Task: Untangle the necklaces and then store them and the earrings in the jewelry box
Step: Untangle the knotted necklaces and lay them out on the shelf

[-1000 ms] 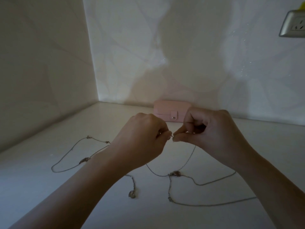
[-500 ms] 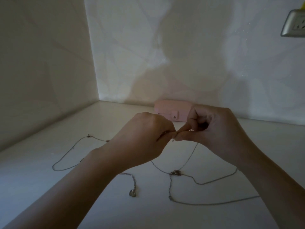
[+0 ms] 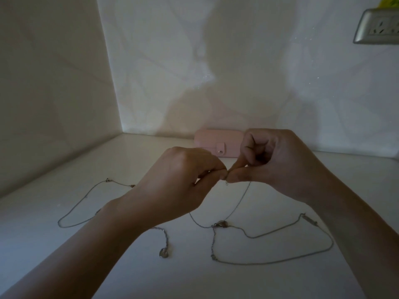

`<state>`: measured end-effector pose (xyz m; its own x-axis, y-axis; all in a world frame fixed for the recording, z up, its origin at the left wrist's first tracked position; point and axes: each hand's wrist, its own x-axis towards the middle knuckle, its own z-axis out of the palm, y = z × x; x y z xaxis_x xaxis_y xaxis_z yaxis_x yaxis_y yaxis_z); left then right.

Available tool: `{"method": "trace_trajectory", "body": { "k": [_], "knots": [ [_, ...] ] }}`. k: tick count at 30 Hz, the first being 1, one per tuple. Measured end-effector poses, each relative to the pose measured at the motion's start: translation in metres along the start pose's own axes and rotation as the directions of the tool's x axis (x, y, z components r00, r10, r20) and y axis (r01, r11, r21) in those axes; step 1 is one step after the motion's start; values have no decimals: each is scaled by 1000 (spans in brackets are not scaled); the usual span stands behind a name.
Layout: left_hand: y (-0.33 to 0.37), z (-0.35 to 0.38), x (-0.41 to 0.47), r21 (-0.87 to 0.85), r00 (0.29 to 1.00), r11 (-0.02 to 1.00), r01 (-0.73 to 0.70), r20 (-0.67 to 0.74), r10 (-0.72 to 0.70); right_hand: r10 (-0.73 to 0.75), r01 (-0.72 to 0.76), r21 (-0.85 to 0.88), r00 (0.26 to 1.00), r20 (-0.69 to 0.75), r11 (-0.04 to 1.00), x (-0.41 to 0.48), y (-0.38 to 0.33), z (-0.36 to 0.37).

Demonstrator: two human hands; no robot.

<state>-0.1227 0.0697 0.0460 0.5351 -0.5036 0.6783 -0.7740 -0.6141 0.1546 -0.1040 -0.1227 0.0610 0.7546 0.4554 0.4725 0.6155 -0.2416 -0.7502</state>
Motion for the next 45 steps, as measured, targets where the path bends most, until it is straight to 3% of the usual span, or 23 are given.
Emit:
{"method": "trace_trajectory", "body": {
  "k": [6, 22, 27, 34, 45],
  "knots": [
    [4, -1, 1, -38, 999, 999, -31, -21, 30, 5, -11, 144, 999, 45, 990, -1, -3, -6],
    [15, -1, 0, -110, 987, 991, -73, -153, 55, -34, -3, 329, 994, 107, 944, -2, -7, -14],
    [16, 3, -1, 61, 982, 996, -64, -173, 73, 9, -31, 351, 998, 64, 936, -1, -7, -12],
    [9, 6, -3, 317, 980, 940, -129, -106, 170, 35, -40, 176, 999, 35, 983, 1, -2, -10],
    [13, 3, 0, 9, 989, 997, -75, -126, 76, 71, -151, 412, 977, 203, 898, 1, 3, -14]
  ]
}}
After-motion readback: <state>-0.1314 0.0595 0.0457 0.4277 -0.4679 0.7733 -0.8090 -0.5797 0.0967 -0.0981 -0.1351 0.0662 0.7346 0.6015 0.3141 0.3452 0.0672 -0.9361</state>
